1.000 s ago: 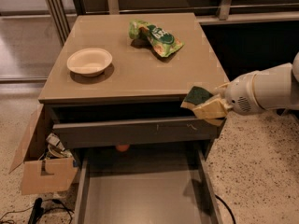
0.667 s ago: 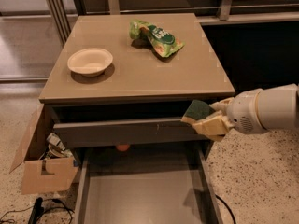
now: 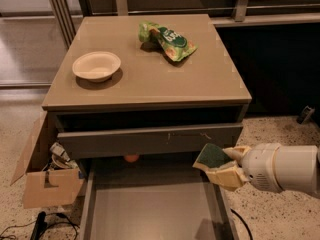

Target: Place sponge into middle drawer

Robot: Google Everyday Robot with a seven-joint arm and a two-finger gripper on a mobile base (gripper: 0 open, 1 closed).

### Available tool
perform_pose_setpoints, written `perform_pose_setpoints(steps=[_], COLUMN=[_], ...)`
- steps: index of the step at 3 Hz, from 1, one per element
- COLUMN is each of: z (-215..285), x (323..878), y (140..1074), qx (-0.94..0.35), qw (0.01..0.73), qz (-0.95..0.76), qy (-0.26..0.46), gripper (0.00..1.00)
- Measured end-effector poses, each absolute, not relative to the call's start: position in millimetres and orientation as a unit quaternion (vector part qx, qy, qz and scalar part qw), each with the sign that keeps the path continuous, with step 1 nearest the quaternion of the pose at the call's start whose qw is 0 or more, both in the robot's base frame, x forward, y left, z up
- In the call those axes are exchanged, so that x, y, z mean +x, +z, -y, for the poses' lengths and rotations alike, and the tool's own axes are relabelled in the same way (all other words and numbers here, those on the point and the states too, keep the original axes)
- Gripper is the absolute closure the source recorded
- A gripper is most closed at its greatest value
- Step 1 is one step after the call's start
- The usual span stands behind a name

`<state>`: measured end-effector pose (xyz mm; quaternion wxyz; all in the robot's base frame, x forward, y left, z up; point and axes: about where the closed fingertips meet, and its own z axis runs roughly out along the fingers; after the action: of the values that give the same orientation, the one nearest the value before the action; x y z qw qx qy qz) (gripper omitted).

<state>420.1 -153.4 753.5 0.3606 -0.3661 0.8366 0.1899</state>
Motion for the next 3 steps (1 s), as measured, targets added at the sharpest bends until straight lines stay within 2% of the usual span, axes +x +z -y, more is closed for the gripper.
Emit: perform_pose_setpoints(steps=[2, 3], z=[133.2, 133.2], x=[425.7, 425.8], y=[654.7, 654.6], qx=[-0.372, -0.372], qw=[0.348, 0.348], qz=[-0.841, -0.842], qy=[0.179, 0.179], gripper=[1.00, 1.00])
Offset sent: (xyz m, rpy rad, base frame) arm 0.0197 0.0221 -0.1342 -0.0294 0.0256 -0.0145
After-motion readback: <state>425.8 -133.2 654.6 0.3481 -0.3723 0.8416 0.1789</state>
